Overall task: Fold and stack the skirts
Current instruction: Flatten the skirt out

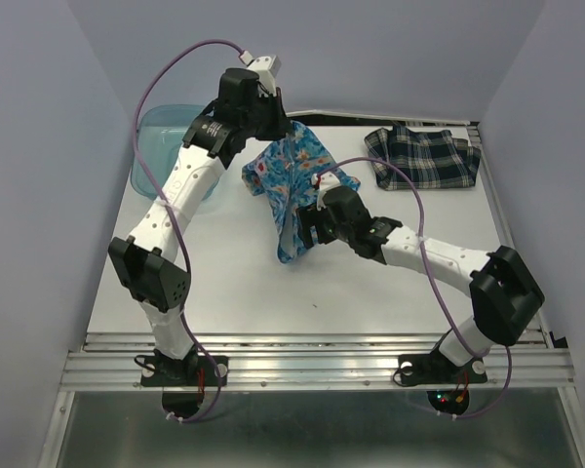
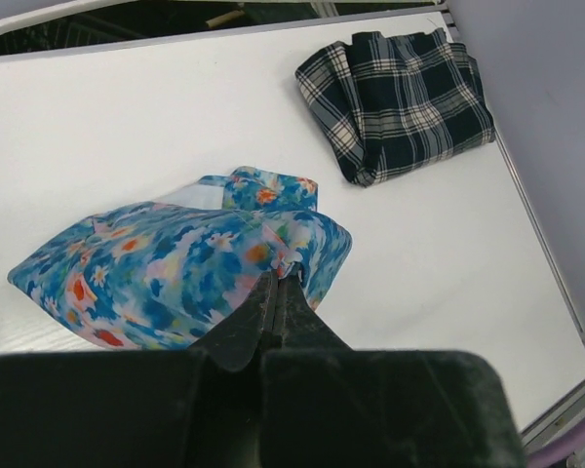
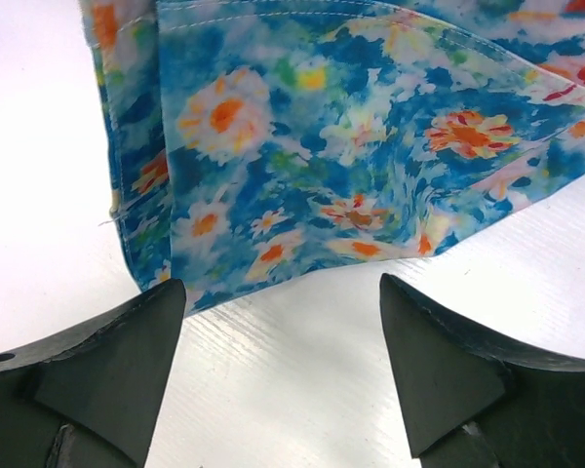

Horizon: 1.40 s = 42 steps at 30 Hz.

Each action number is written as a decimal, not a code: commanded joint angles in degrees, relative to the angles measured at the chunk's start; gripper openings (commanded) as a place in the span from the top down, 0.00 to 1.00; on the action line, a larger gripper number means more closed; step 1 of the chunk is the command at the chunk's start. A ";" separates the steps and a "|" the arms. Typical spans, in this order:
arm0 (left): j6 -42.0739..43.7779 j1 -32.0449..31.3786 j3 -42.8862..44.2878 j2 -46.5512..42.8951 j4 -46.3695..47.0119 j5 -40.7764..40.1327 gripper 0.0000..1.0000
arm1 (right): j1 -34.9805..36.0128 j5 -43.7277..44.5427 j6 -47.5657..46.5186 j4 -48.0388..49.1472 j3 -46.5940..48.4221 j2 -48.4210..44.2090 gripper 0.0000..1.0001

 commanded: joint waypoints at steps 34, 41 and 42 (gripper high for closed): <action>2.44 6.32 8.86 -1.95 3.04 -2.59 1.00 | 3.61 17.38 -8.87 9.64 -11.34 -2.64 0.51; 13.15 8.61 4.39 -6.60 1.72 -3.73 1.00 | -4.99 10.44 -13.79 -1.61 -9.87 -10.21 0.93; 17.00 8.70 1.42 -7.57 1.63 -4.95 1.00 | -8.23 7.73 -14.68 -3.97 -9.25 -10.65 0.99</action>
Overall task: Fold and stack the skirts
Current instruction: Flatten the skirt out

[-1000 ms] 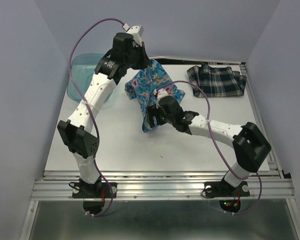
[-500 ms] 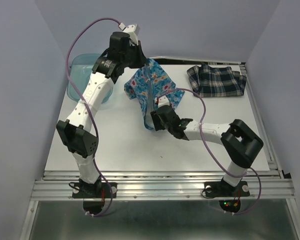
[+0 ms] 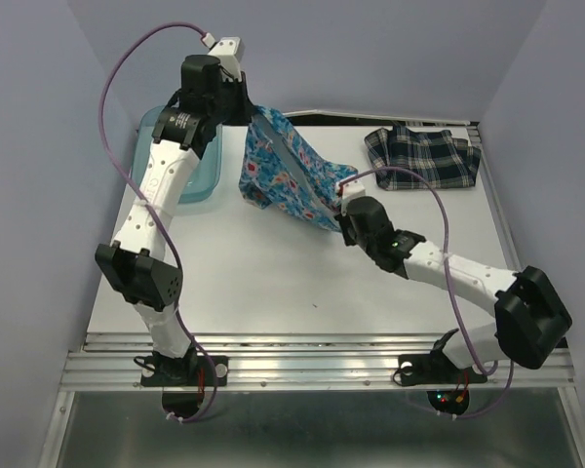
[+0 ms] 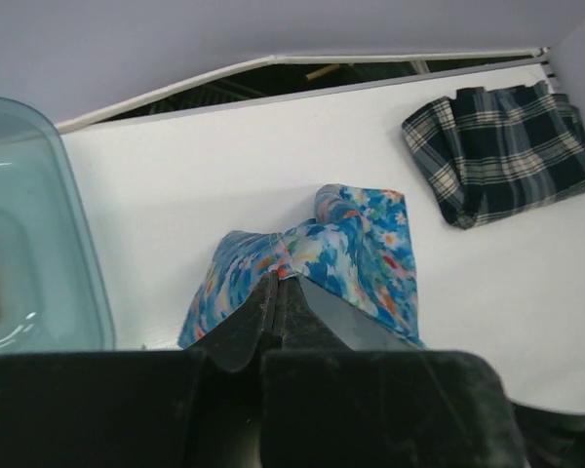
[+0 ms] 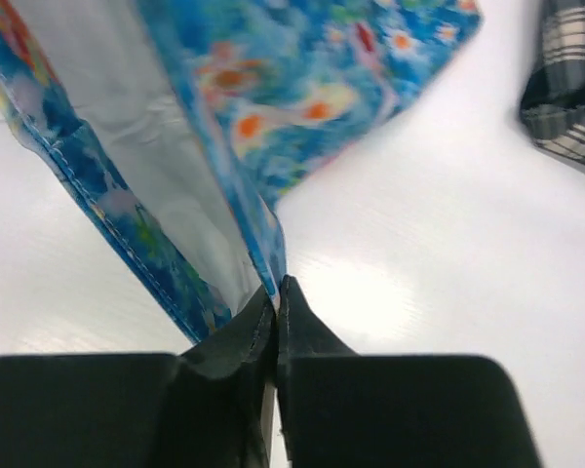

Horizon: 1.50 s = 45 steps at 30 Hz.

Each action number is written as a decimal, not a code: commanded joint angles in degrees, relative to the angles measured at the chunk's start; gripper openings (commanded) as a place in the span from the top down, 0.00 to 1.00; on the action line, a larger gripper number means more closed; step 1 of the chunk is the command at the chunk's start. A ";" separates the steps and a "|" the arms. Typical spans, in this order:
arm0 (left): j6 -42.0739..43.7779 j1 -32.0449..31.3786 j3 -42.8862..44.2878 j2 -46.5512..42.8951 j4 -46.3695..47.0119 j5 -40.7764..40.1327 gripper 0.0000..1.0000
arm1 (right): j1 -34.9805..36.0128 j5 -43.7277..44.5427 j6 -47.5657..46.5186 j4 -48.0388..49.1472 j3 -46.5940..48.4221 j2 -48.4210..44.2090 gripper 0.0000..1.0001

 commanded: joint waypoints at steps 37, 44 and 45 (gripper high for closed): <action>33.45 3.36 -19.09 -26.69 13.05 -11.63 1.00 | -31.14 -9.49 -32.45 -25.02 69.76 16.53 0.99; 33.81 3.36 -25.09 -31.00 10.16 -9.17 1.00 | -31.14 -10.46 -34.91 -27.74 59.56 9.67 0.99; 32.93 3.36 -23.69 -30.83 9.37 -9.00 1.00 | -31.14 -10.72 -34.74 -28.27 59.73 9.31 0.99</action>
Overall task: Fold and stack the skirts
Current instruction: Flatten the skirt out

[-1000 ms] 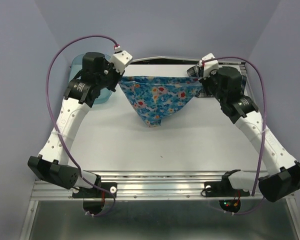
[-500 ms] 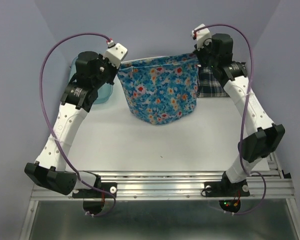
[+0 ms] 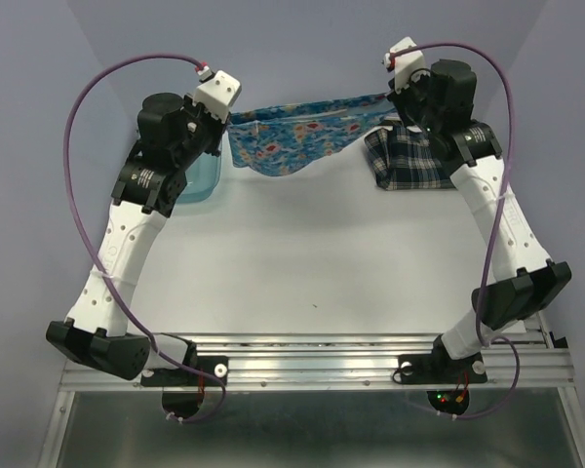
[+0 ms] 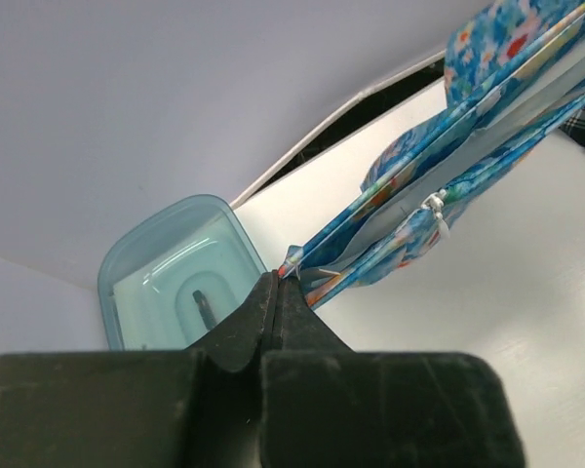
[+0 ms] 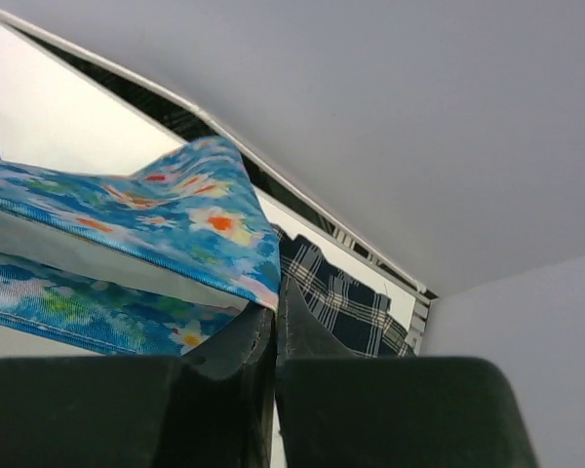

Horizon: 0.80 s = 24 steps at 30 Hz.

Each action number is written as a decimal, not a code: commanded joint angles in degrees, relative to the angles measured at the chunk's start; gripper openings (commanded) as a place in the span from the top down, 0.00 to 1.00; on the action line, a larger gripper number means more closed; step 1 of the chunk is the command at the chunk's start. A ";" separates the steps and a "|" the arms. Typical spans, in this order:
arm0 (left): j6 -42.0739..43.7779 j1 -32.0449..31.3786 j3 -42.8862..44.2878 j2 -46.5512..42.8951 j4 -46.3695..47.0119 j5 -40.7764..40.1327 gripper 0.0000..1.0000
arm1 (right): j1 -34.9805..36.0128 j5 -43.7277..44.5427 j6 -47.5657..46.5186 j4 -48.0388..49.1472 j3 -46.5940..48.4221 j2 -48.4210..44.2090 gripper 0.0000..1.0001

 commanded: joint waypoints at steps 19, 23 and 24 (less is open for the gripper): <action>-4.72 2.82 14.44 17.71 -0.38 -0.61 1.00 | -4.71 7.63 -2.12 0.63 18.24 19.47 0.99; -5.15 4.22 33.41 28.98 -4.95 -2.81 1.00 | -4.71 8.60 -2.47 0.63 31.50 27.91 0.99; -5.68 4.75 36.58 30.48 -4.96 -2.38 1.00 | -4.71 8.78 -2.30 1.07 33.88 29.25 0.99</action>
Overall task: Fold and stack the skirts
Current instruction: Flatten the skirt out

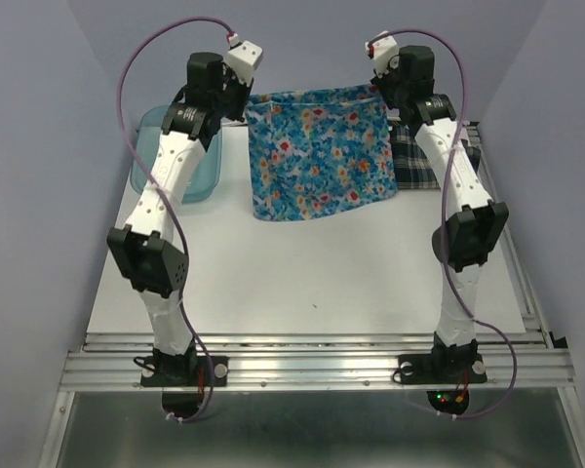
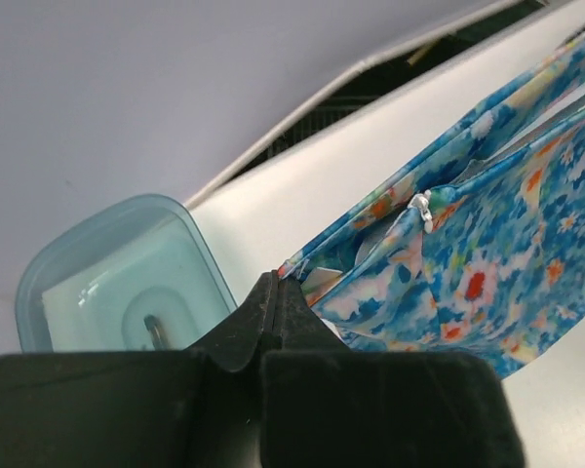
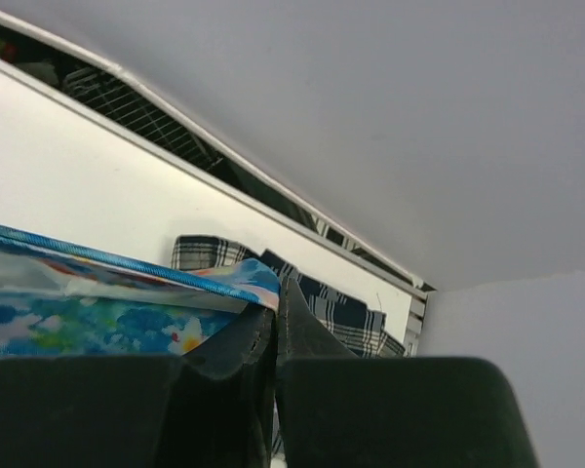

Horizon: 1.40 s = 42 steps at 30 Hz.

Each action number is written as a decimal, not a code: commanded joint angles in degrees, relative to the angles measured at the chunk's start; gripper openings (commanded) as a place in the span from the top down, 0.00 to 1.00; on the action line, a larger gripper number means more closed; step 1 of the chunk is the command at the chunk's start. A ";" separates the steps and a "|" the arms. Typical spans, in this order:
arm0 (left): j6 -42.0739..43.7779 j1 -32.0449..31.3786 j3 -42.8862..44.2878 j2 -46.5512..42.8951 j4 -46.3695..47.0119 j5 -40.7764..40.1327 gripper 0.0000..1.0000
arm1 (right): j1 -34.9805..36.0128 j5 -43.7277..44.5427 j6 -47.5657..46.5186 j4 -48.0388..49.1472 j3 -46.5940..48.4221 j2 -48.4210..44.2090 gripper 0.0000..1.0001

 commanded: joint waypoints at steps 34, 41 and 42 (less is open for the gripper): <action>23.66 -1.07 -78.17 -45.75 12.47 11.07 1.00 | 0.05 -22.48 -9.31 -8.44 -73.50 -38.11 0.99; 31.66 -13.91 -80.64 -51.20 0.06 11.43 0.61 | 4.71 -28.98 -14.23 -19.51 -73.69 -39.26 0.52; 31.93 -15.31 -79.68 -51.55 -2.56 12.22 0.51 | 5.50 -29.77 -15.63 -23.19 -73.25 -39.87 0.33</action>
